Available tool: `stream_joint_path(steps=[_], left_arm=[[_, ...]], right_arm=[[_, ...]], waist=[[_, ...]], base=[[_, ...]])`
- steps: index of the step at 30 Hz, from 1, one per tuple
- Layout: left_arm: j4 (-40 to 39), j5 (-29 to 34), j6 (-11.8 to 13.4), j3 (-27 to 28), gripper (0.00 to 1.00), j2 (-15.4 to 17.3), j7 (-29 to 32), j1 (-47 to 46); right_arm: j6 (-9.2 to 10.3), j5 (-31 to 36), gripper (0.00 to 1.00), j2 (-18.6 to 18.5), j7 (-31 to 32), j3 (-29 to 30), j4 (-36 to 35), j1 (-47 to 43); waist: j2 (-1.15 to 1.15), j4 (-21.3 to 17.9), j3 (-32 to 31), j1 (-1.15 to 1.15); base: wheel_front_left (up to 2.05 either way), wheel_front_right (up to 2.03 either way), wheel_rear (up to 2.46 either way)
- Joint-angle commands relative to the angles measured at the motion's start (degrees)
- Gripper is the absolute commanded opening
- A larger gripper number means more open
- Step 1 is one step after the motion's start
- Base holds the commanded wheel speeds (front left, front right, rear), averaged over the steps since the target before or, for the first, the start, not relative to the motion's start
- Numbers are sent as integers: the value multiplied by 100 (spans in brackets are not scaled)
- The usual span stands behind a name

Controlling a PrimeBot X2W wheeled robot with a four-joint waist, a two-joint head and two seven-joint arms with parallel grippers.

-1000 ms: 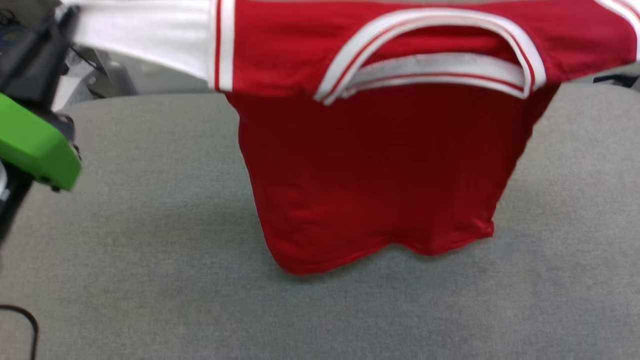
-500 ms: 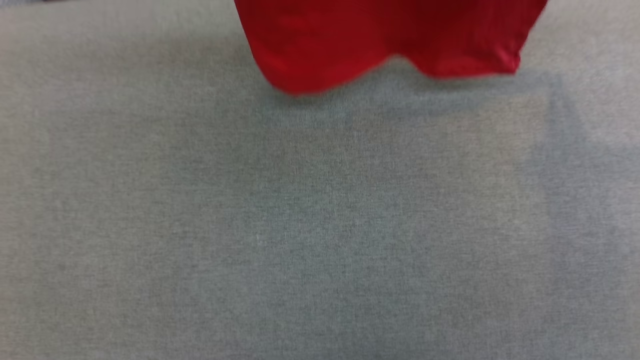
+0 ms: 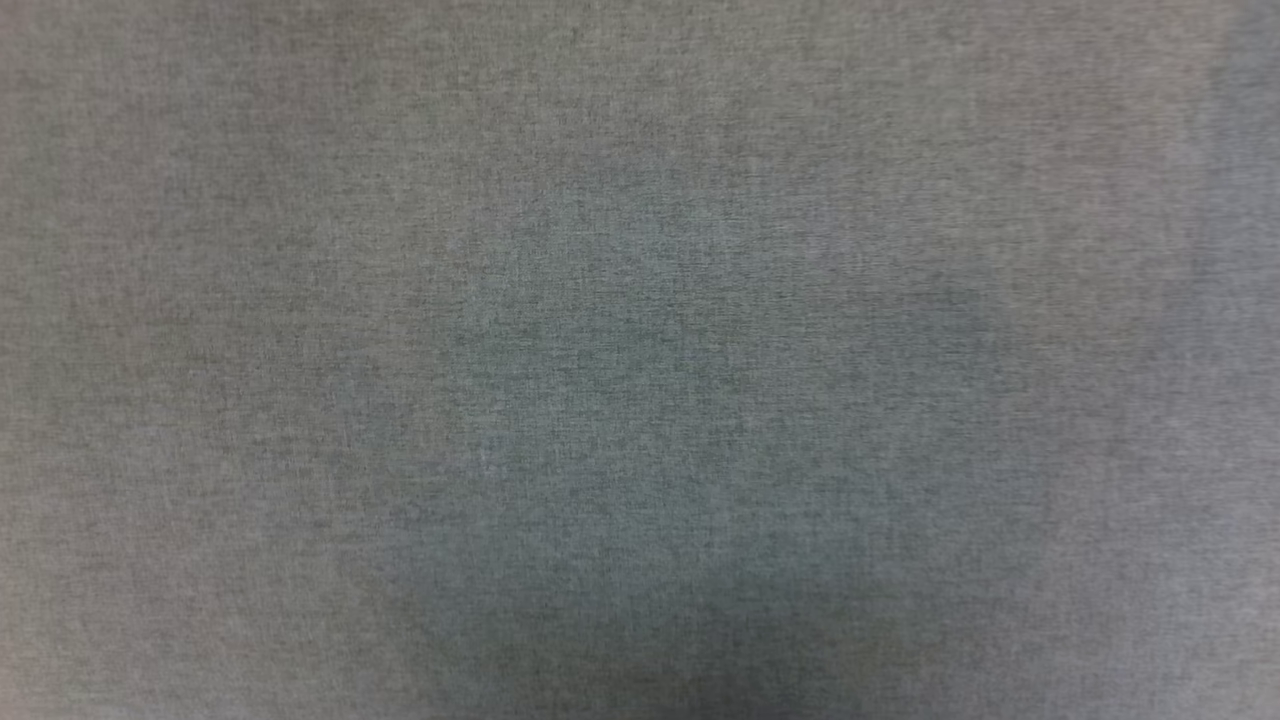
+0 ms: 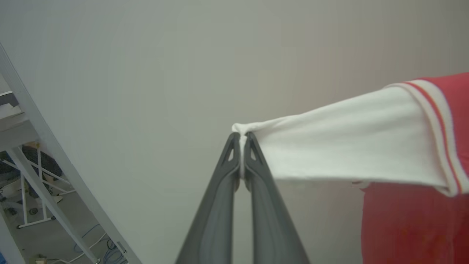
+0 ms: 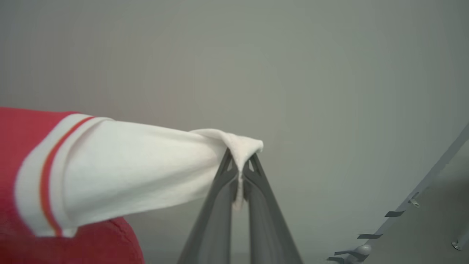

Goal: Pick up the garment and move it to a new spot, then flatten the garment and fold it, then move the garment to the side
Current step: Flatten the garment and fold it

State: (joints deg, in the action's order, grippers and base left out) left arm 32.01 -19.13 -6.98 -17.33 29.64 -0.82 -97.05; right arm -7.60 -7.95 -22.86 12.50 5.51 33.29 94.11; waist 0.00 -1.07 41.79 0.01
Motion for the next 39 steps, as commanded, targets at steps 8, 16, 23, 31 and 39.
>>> stream_joint_path(steps=[8, 16, 23, 31, 39], left_arm=[[927, -97, -15, -291, 0, -221, -709, 553], [1345, -544, -38, -454, 0, -532, -1096, 1935], [1702, -868, -46, -660, 0, -603, -963, 3318], [1575, -1387, -49, -930, 0, -468, -527, 4867], [1069, -1851, -47, -993, 0, -279, -147, 6244]], right_arm=[[11, -81, 0, 113, -416, -197, 615, -681], [11, -461, 0, -23, -229, -810, 857, -2088], [11, -1066, 0, -200, 75, -1142, 783, -3487], [11, -1694, 0, -365, 535, -1198, 709, -4899], [11, -2212, 0, -546, 944, -1016, 504, -6166]], waist=[[0, 232, -77, -1], [0, 374, -771, -1], [0, 379, -1621, -1], [0, 403, -2517, -1], [0, 428, -3164, -1]], base=[[0, 0, 0], [0, 0, 0], [0, 0, 0], [0, 0, 0], [0, 0, 0]])
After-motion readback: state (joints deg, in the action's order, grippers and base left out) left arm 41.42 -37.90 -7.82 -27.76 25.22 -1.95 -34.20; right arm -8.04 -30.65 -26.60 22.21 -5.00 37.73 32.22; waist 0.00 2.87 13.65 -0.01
